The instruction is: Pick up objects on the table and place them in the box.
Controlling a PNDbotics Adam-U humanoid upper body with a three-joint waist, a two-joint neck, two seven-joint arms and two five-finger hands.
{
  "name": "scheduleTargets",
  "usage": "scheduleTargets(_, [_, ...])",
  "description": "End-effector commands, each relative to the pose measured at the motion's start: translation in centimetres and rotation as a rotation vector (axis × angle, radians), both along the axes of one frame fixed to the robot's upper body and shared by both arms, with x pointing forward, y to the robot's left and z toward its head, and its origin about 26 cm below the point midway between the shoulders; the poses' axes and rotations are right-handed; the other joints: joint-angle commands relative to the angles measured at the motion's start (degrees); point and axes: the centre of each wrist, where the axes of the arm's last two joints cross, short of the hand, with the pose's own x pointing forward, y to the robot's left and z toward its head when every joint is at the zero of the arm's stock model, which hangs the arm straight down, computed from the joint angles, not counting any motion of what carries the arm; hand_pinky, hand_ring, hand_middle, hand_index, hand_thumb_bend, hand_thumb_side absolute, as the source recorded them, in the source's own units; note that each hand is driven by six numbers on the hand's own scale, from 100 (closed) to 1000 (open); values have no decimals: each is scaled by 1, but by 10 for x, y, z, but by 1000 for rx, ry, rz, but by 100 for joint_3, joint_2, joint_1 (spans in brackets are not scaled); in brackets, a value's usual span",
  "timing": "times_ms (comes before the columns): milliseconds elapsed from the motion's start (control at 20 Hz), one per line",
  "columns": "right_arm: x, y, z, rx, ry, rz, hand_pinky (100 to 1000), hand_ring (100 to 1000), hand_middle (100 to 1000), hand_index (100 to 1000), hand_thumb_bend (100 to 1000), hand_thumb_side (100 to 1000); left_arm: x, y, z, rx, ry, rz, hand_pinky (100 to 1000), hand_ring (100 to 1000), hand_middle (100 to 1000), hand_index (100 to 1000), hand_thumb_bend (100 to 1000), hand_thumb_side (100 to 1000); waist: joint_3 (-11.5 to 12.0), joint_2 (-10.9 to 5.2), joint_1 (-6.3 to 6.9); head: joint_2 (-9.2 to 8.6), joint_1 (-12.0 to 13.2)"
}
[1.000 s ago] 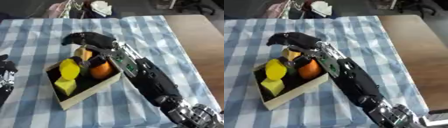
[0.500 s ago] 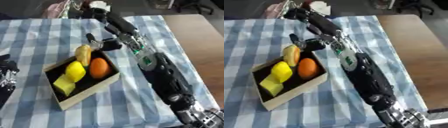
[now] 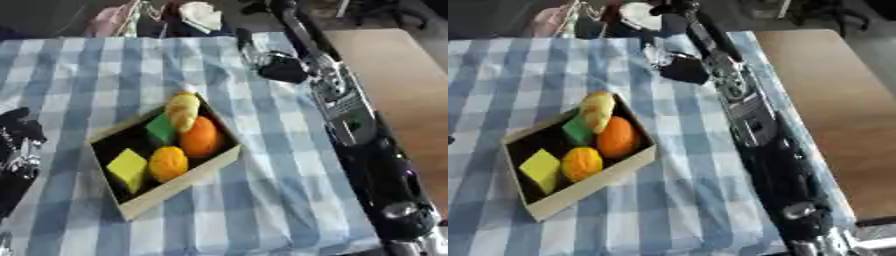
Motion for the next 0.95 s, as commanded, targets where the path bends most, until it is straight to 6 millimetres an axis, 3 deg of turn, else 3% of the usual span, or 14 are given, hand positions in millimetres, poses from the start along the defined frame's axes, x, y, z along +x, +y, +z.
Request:
scheduleTargets(50, [-9,-18,7,76,-3,14,911,776,808,872,100,447,0,0,6,-4,-31,-1,685,583,575,802,214,615,-25,-72,54,26,89])
scheduleTargets(450, [-25,-35,-19,199,74,28,920,773,806,874,100,470,1,-2,6,-13,-38,-2,680,597,573,800,213,620,-169,6,70,26,321])
scheduleTargets(950, [-30,-35,-25,255,98,31,922,769,801,871,100,465,2,-4,8,-32,-53,-9,684,610,581,796,206,616,-301,39,61,26,381])
